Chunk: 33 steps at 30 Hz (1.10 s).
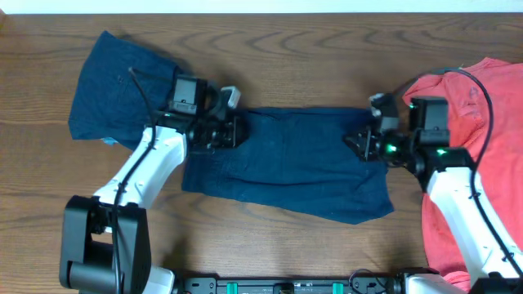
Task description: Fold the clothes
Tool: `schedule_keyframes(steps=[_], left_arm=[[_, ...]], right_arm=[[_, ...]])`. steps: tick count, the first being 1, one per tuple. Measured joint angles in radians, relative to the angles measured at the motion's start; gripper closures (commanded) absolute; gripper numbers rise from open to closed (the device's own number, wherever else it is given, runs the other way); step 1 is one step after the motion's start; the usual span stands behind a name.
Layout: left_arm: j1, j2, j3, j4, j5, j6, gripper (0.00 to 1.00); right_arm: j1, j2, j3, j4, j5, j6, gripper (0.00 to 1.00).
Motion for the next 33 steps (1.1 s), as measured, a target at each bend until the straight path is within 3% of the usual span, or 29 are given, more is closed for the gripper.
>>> schedule_keyframes(steps=[12, 17, 25, 33], left_arm=[[-0.102, 0.205, -0.001, 0.193, -0.131, -0.007, 0.93], [-0.091, 0.232, -0.001, 0.244, -0.178, -0.014, 0.93], [0.054, 0.232, -0.001, 0.150, -0.228, -0.026, 0.91], [0.180, 0.218, -0.001, 0.109, -0.141, -0.029, 0.85]], right_arm=[[0.220, 0.365, 0.003, 0.408, 0.144, 0.212, 0.99], [0.228, 0.486, 0.003, 0.414, 0.279, 0.320, 0.99], [0.055, 0.478, 0.032, 0.306, 0.472, 0.327, 0.97], [-0.198, 0.391, 0.021, 0.142, 0.476, 0.155, 0.85]])
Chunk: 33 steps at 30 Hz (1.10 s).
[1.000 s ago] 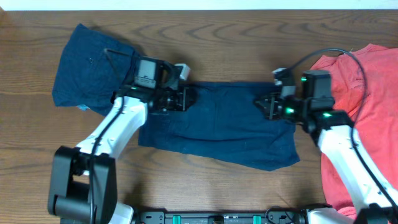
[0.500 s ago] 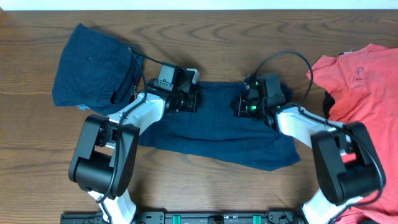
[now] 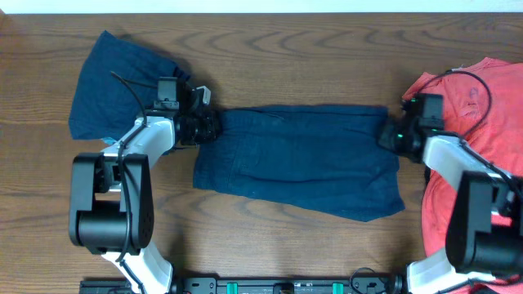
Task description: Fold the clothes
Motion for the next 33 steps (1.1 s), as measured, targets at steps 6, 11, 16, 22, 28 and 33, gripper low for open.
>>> schedule_keyframes(steps=[6, 11, 16, 22, 28, 33], left_arm=[[0.012, -0.141, 0.000, -0.108, 0.036, 0.009, 0.64], [0.011, -0.288, 0.001, -0.279, 0.032, 0.056, 0.45], [0.012, -0.315, 0.001, -0.458, -0.089, 0.084, 0.32], [0.012, -0.279, 0.001, -0.478, -0.181, 0.098, 0.01], [0.031, -0.203, 0.001, -0.448, -0.208, 0.102, 0.02], [0.056, -0.111, 0.001, -0.424, -0.200, 0.104, 0.02]], right_arm=[[-0.061, -0.227, -0.013, -0.142, -0.083, -0.080, 0.78], [-0.043, -0.407, -0.011, -0.303, -0.213, -0.104, 0.76], [0.031, -0.426, -0.011, -0.481, -0.269, -0.112, 0.82], [0.170, -0.382, -0.043, -0.491, -0.281, -0.124, 0.97], [0.259, -0.253, -0.072, -0.433, -0.245, -0.066, 0.99], [0.256, -0.134, -0.078, -0.415, -0.184, 0.014, 0.99]])
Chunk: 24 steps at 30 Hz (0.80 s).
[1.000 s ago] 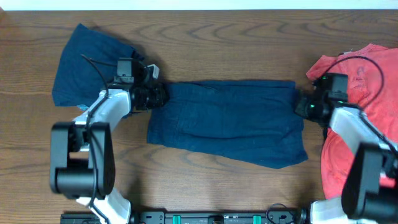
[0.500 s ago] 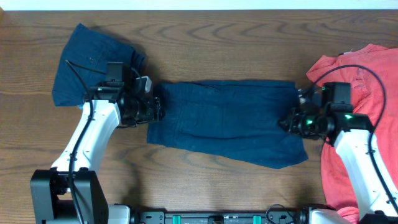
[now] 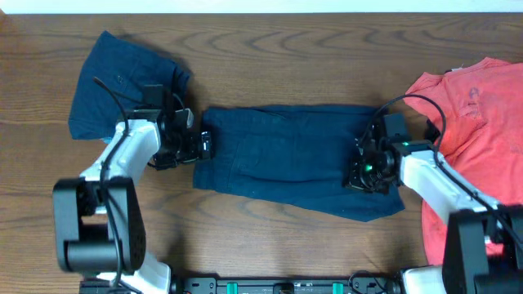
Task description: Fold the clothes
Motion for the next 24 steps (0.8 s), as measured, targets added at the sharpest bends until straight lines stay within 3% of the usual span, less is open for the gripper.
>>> schedule_keyframes(steps=[3, 7, 18, 24], left_arm=[[0.002, 0.034, -0.002, 0.023, 0.035, 0.005, 0.01], [0.001, 0.036, -0.002, 0.065, 0.107, 0.006, 0.16], [-0.057, 0.057, -0.002, 0.120, 0.166, 0.006, 0.19], [-0.053, 0.095, 0.006, 0.125, 0.290, 0.026, 0.19]], right_arm=[[-0.016, 0.043, -0.001, -0.002, 0.030, 0.054, 0.99], [-0.042, 0.045, 0.005, -0.024, 0.048, 0.115, 0.99], [-0.104, 0.040, 0.019, -0.047, 0.162, 0.164, 0.99], [-0.123, 0.039, 0.021, -0.038, 0.184, 0.153, 0.99]])
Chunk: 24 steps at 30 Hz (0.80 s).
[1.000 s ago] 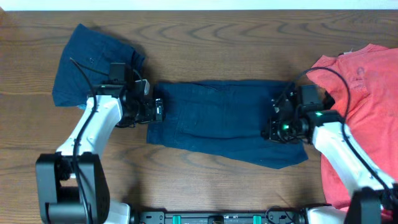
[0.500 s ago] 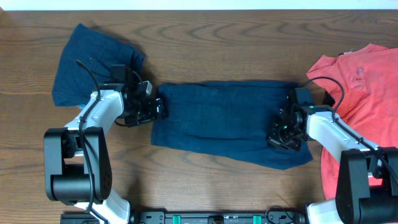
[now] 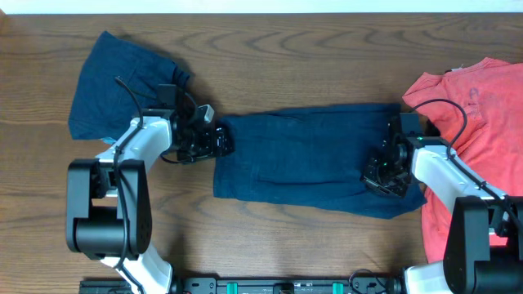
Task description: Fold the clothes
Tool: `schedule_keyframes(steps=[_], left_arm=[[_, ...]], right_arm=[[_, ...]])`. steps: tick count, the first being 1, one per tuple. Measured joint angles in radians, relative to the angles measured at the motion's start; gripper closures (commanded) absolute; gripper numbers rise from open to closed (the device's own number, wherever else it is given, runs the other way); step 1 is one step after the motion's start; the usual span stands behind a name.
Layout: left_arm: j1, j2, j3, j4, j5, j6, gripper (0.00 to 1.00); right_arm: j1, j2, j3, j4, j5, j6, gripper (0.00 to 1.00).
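A dark blue garment (image 3: pixel 310 159) lies spread flat across the middle of the table, its long side running left to right. My left gripper (image 3: pixel 219 143) is at its left edge and looks shut on the cloth there. My right gripper (image 3: pixel 384 171) rests on the garment's right end, near the lower right corner. Its fingers are mostly hidden under the wrist, and it seems shut on the fabric. A second dark blue piece (image 3: pixel 118 86) lies folded at the far left.
A red shirt (image 3: pixel 478 114) lies in a loose heap at the right edge, partly under the right arm. The wooden table (image 3: pixel 286 57) shows bare behind the garment. The arm bases stand at the front edge.
Both grippers have moved a little to the right, and the blue garment has shifted right with them. Its left edge is now farther from the folded piece.
At first both grippers were at the garment's upper corners. Then they stood wider apart with the cloth stretched flat between them. Later they were lower, at mid-height on its two ends. Now the whole garment sits farther right.
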Motion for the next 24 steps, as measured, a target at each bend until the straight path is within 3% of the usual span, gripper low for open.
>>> schedule_keyframes(steps=[7, 14, 16, 20, 24], left_arm=[[0.000, 0.068, 0.018, -0.003, 0.202, 0.045, 0.22], [-0.031, 0.118, 0.021, 0.011, 0.292, 0.059, 0.41], [-0.062, 0.122, 0.021, 0.028, 0.293, 0.055, 0.52], [-0.132, 0.141, 0.016, 0.047, 0.264, 0.050, 0.92], [-0.156, 0.151, 0.011, 0.042, 0.256, 0.053, 0.94]], right_arm=[[-0.010, -0.001, 0.002, 0.005, 0.023, -0.003, 0.99], [-0.010, -0.003, 0.003, 0.008, 0.045, -0.003, 0.99], [-0.010, -0.003, 0.003, 0.009, 0.055, -0.004, 0.99], [-0.011, -0.004, 0.003, 0.010, 0.068, -0.004, 0.99], [-0.014, -0.004, 0.004, 0.010, 0.070, -0.003, 0.99]])
